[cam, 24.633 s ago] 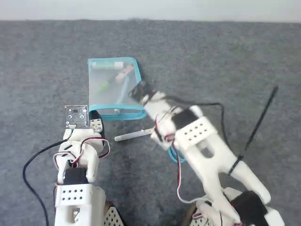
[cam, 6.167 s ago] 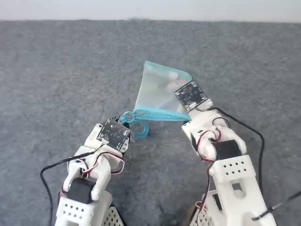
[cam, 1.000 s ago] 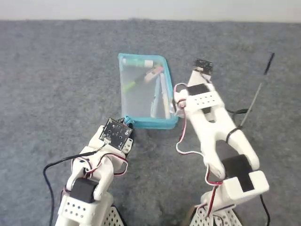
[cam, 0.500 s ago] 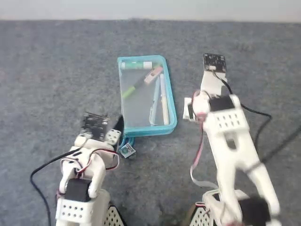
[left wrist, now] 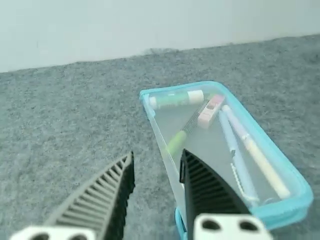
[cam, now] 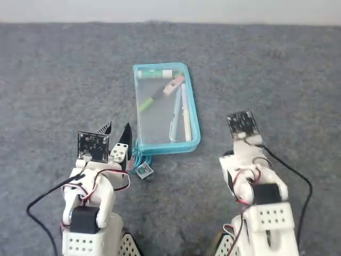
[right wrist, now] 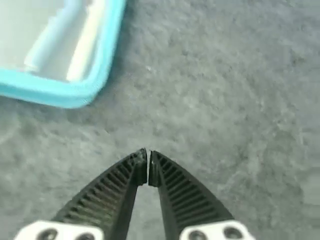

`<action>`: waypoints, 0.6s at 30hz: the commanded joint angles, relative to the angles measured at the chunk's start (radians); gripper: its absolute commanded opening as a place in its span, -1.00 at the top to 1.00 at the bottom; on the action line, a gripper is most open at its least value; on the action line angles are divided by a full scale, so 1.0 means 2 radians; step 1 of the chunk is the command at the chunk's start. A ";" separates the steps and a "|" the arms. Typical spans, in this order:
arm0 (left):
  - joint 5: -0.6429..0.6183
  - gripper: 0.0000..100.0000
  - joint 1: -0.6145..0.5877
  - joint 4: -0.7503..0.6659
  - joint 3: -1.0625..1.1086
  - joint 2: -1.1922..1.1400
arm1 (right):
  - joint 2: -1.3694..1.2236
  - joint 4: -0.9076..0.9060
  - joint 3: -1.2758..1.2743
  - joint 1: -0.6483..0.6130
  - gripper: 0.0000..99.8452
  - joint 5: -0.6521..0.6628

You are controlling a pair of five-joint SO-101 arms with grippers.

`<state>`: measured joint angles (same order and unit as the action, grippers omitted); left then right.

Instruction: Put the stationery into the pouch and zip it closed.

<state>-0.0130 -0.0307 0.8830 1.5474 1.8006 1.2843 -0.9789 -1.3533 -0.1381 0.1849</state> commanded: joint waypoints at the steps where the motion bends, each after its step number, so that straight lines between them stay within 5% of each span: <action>1: -0.007 0.72 -0.004 -0.008 -0.023 0.012 | 0.082 -0.010 -0.029 0.052 0.99 0.024; 7: -0.004 0.71 -0.012 -0.034 0.004 0.012 | 0.210 -0.055 -0.096 0.110 0.99 0.051; 18: -0.002 0.71 -0.216 -0.107 0.069 0.008 | 0.257 -0.111 -0.148 0.112 0.99 0.084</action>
<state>-0.0130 -0.3069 0.7265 1.6855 1.8006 1.7998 -1.1953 -1.6448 0.0798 0.3383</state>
